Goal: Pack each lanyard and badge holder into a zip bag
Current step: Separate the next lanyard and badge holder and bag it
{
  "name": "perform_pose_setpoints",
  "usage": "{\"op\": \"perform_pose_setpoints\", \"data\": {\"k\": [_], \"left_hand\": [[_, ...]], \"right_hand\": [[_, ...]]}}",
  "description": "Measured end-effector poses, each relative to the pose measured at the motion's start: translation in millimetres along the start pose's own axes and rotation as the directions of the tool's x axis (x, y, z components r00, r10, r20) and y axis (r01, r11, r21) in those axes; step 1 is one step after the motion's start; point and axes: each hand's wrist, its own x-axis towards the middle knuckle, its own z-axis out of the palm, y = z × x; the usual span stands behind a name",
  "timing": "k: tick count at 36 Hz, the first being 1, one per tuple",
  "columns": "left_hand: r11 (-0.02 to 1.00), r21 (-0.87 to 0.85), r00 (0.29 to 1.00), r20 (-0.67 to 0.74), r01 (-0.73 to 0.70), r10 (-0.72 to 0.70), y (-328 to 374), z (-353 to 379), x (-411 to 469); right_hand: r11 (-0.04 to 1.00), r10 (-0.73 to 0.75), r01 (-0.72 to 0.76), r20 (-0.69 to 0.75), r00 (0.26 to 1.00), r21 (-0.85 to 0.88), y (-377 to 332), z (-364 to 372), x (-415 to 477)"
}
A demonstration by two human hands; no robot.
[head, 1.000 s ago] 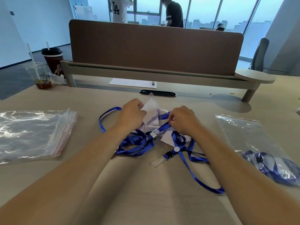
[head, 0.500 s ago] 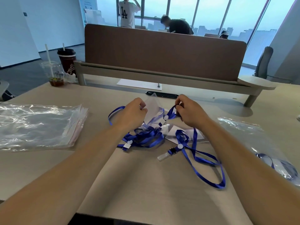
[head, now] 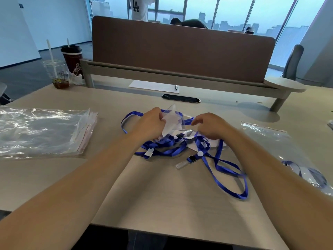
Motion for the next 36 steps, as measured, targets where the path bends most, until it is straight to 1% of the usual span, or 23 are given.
{"op": "perform_pose_setpoints", "data": {"k": [3, 7, 12, 14, 18, 20, 24, 29, 33, 36], "left_hand": [[1.0, -0.009, 1.0, 0.006, -0.01, 0.01, 1.7, 1.0, -1.7], [0.999, -0.035, 1.0, 0.025, 0.002, -0.001, 0.7, 2.6, -2.4], [0.992, -0.124, 1.0, 0.004, -0.008, 0.009, -2.7, 1.6, -1.1], [0.988, -0.153, 0.999, -0.029, -0.03, 0.026, -3.5, 0.6, -0.7], [0.983, -0.177, 0.993, -0.115, -0.044, 0.024, -4.8, -2.9, 1.8], [0.98, -0.199, 0.992, -0.126, -0.021, -0.004, -5.0, -4.8, 3.1], [0.961, -0.272, 0.996, -0.06, 0.053, -0.072, -2.4, -10.2, 2.3], [0.93, -0.365, 0.999, 0.012, 0.052, -0.051, 2.7, -14.6, 1.0], [0.902, -0.43, 0.999, -0.011, 0.032, -0.04, 8.9, -16.9, -1.6], [0.905, -0.426, 0.996, -0.075, 0.016, -0.052, 16.7, -21.5, -4.2]], "right_hand": [[0.998, -0.068, 0.067, 0.053, 0.996, 0.007, -5.0, 6.7, -2.0], [0.984, -0.094, 0.116, 0.163, 0.982, -0.135, -7.4, 18.1, 0.3], [0.948, -0.1, 0.121, 0.087, 0.991, -0.296, -9.1, 24.6, 3.3], [0.945, -0.098, 0.107, 0.044, 0.994, -0.308, -9.2, 25.0, 3.9], [0.977, -0.077, 0.057, -0.088, 0.993, -0.206, -6.3, 18.1, 5.1], [0.986, -0.072, 0.048, -0.144, 0.987, -0.16, -3.1, 12.1, 5.7], [0.998, -0.057, 0.051, -0.215, 0.975, -0.034, -0.4, -4.1, 4.3], [0.981, -0.01, 0.074, -0.331, 0.944, 0.179, -4.7, -29.2, -2.6], [0.962, 0.006, 0.087, -0.337, 0.941, 0.26, -11.7, -45.8, -8.4], [0.925, 0.004, 0.114, -0.309, 0.951, 0.363, -17.8, -55.0, -15.2]]}}
